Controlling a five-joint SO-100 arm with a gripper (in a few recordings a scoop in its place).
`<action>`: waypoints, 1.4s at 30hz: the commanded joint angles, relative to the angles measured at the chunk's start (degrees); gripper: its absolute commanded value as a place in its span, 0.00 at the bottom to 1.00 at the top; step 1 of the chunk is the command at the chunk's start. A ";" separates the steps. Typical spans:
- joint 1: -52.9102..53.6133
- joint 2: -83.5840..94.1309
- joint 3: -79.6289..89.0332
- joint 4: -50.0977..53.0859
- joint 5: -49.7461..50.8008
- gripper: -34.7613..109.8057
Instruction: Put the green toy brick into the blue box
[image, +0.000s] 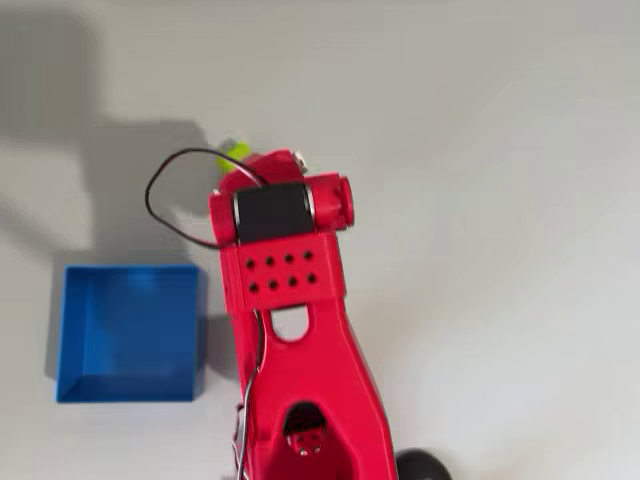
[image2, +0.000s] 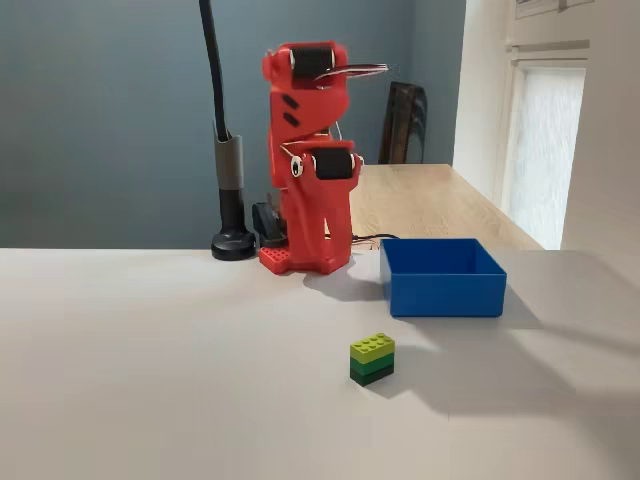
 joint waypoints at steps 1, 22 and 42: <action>-1.67 -4.22 -6.94 0.44 -1.41 0.47; -6.50 -34.37 -28.74 -0.44 -0.35 0.47; -6.86 -51.50 -41.04 -0.44 0.53 0.33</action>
